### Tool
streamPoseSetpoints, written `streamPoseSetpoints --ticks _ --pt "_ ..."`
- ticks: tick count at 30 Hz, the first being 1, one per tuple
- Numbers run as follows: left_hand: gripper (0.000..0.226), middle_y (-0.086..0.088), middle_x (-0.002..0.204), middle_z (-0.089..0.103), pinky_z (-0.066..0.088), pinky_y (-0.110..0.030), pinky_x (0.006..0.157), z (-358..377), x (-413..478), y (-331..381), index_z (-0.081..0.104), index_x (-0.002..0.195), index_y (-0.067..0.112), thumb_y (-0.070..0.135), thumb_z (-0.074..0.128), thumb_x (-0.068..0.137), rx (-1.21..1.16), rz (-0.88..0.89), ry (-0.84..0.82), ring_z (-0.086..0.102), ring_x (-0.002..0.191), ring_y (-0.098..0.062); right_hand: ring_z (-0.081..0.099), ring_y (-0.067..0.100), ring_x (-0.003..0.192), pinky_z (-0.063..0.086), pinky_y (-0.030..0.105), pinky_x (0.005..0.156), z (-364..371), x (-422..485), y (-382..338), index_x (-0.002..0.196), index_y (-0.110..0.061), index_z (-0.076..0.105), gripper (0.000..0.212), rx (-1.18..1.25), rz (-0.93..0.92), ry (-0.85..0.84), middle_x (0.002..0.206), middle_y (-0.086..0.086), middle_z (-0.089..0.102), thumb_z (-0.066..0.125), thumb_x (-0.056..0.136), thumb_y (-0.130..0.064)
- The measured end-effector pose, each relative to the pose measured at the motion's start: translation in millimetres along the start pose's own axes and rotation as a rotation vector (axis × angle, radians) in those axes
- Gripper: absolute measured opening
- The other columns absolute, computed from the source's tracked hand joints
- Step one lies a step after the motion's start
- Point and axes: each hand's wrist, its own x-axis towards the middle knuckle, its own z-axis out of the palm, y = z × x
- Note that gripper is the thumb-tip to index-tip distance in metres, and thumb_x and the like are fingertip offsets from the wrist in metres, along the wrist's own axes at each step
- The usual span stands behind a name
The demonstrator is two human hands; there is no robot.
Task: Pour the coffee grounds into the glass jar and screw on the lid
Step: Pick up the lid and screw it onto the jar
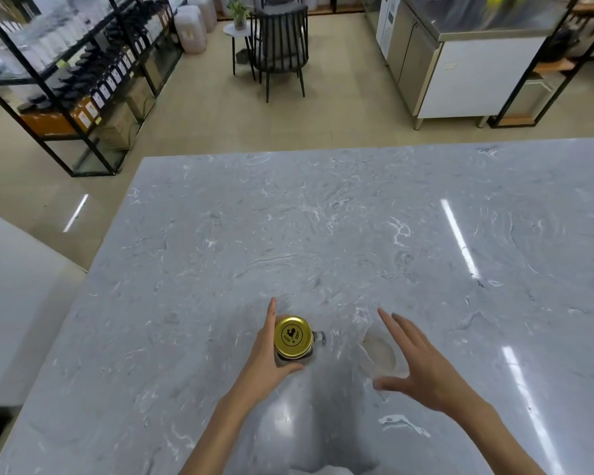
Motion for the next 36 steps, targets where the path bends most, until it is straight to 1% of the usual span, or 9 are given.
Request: streamPoseSetpoints --ticks 4,7,11,14,17,21,28,32,36 --pt "0.126 0.051 0.127 0.033 0.032 0.002 0.091 0.2 6.3 -3.6 -0.01 0.137 0.07 0.043 0.09 0.065 -0.034 -0.028 0.037 0.037 0.124 0.021 0.039 0.021 0.14 0.045 0.033 0.103 16.4 10.7 2.7 0.154 -0.036 0.022 0.096 -0.024 -0.055 0.178 0.157 -0.003 0.034 0.076 0.077 -0.056" --pt "0.117 0.052 0.126 0.032 0.032 0.003 0.09 -3.6 22.0 0.5 -0.002 0.134 0.072 0.058 0.087 0.06 -0.025 -0.041 0.019 0.038 0.123 0.022 0.046 0.024 0.134 0.045 0.033 0.103 13.6 42.9 3.7 0.153 -0.021 0.032 0.093 -0.045 -0.121 0.215 0.153 0.002 0.041 0.078 0.077 -0.05" --pt "0.113 0.046 0.131 0.032 0.034 0.0 0.092 -14.1 61.7 11.7 0.006 0.137 0.065 0.071 0.082 0.054 0.017 -0.008 -0.008 0.038 0.122 0.022 0.04 0.028 0.138 0.036 0.038 0.112 -9.4 105.9 11.9 0.154 -0.015 0.03 0.093 -0.062 -0.132 0.228 0.154 0.007 0.039 0.078 0.079 -0.045" --pt "0.097 0.017 0.141 0.042 0.035 -0.015 0.105 -27.6 106.0 27.3 0.025 0.136 0.054 0.057 0.087 0.062 0.035 0.031 -0.014 0.043 0.129 0.003 0.039 0.03 0.138 0.034 0.039 0.112 -34.6 160.4 19.7 0.153 -0.014 0.03 0.093 -0.079 -0.121 0.228 0.155 0.008 0.037 0.078 0.078 -0.042" --pt "0.083 0.014 0.131 0.049 0.038 -0.013 0.1 -46.3 160.8 38.0 0.039 0.127 0.051 0.044 0.089 0.061 0.046 0.081 0.012 0.049 0.122 0.003 0.037 0.032 0.137 0.034 0.041 0.111 -63.7 215.7 28.0 0.154 -0.013 0.028 0.093 -0.098 -0.109 0.226 0.155 0.01 0.035 0.077 0.079 -0.04" --pt "0.09 -0.003 0.136 0.047 0.04 -0.031 0.109 -74.2 235.8 39.0 0.039 0.137 0.022 0.018 0.092 0.064 0.032 0.069 0.0 0.049 0.126 -0.006 0.035 0.031 0.139 0.036 0.042 0.111 -97.8 278.4 42.7 0.154 -0.015 0.026 0.095 -0.13 -0.086 0.22 0.157 0.007 0.032 0.077 0.078 -0.041" --pt "0.094 -0.007 0.137 0.049 0.038 -0.035 0.111 -114.9 348.3 45.3 0.036 0.141 0.012 0.004 0.091 0.065 0.055 0.08 -0.008 0.049 0.128 -0.014 0.035 0.032 0.138 0.037 0.046 0.11 -134.8 355.6 61.0 0.154 -0.018 0.026 0.097 -0.158 -0.065 0.236 0.157 0.005 0.031 0.079 0.076 -0.042" --pt "0.092 0.004 0.133 0.053 0.04 -0.028 0.108 -126.5 376.9 46.6 0.037 0.138 0.022 0.008 0.092 0.065 0.052 0.078 -0.056 0.051 0.123 -0.001 0.035 0.031 0.139 0.039 0.048 0.108 -142.5 373.6 66.9 0.153 -0.022 0.026 0.097 -0.145 -0.062 0.243 0.158 0.001 0.031 0.079 0.076 -0.043" --pt "0.091 0.004 0.132 0.054 0.039 -0.024 0.104 -126.6 375.3 43.8 0.038 0.137 0.024 0.01 0.092 0.065 0.053 0.073 -0.057 0.051 0.123 -0.004 0.035 0.029 0.139 0.041 0.048 0.107 -141.5 369.4 71.5 0.153 -0.027 0.024 0.098 -0.14 -0.047 0.221 0.159 -0.001 0.028 0.08 0.075 -0.045"
